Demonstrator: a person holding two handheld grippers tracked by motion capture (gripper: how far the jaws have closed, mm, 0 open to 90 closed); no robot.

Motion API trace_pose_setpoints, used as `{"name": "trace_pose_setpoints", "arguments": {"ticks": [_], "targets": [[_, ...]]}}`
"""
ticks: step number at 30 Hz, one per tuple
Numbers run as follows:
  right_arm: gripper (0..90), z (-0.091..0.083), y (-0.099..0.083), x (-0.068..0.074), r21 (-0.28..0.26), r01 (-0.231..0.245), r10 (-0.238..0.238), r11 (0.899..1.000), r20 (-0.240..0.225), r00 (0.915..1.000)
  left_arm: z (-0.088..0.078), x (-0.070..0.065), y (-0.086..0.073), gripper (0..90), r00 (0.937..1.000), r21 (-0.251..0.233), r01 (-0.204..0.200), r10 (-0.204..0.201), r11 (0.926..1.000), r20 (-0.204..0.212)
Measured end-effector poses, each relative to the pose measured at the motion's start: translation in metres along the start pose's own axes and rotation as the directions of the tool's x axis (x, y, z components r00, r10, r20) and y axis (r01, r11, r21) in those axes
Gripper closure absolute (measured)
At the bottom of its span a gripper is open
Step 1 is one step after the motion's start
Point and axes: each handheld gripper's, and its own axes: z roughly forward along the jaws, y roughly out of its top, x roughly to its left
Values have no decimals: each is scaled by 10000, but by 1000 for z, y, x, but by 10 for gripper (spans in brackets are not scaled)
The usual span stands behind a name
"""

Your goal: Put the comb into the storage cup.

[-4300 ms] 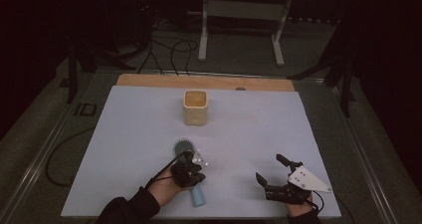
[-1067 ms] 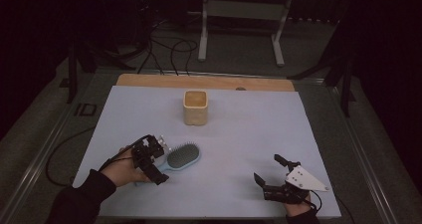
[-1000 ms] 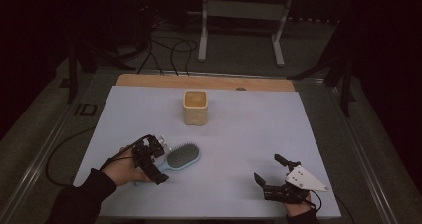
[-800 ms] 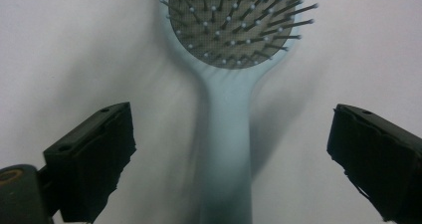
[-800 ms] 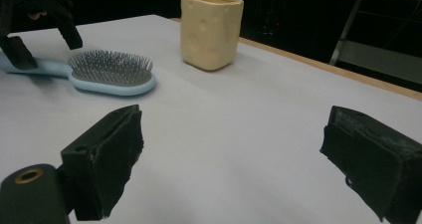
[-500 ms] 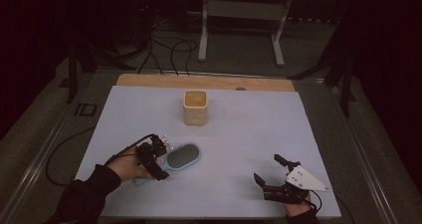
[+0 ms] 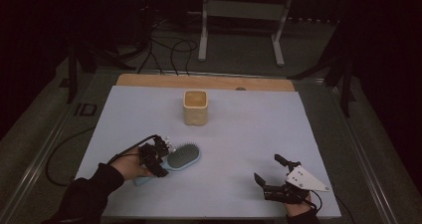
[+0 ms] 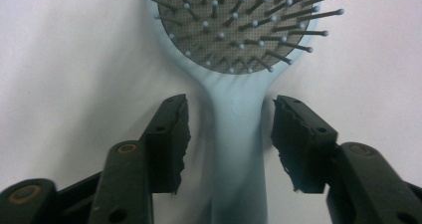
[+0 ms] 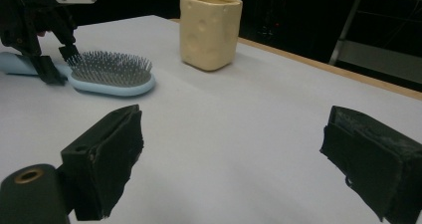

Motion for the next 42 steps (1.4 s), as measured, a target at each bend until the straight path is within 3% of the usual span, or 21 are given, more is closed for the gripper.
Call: {"name": "trace_pose_setpoints", "arguments": {"ticks": [10,16,27,34,35,39,42], "targets": [[86,0,0,0,-1,-54,54,10000,-4,10000,1,-2,3,631,9997,229,-229,231,9995,-79],[86,0,0,0,18,40,-40,10000,-6,10000,2,-8,3,669,9985,262,-334,344,9991,-419],[86,0,0,0,31,45,-45,10000,2,10000,1,-7,0,701,9988,18,-223,224,9997,-425],[86,-1,0,0,-5,2,-2,10000,36,10000,-4,-4,-5,701,9999,-771,92,-95,9970,-44],[86,0,0,0,-5,8,-8,10000,39,10000,-8,-4,-7,701,9997,-1128,225,-226,9934,2],[86,0,0,0,4,34,-34,10000,26,10000,-19,-3,-9,701,9996,-1705,286,-283,9849,44],[86,0,0,0,4,1,-1,10000,30,10000,-27,-4,-10,701,9995,-2268,303,-275,9735,155]]}}
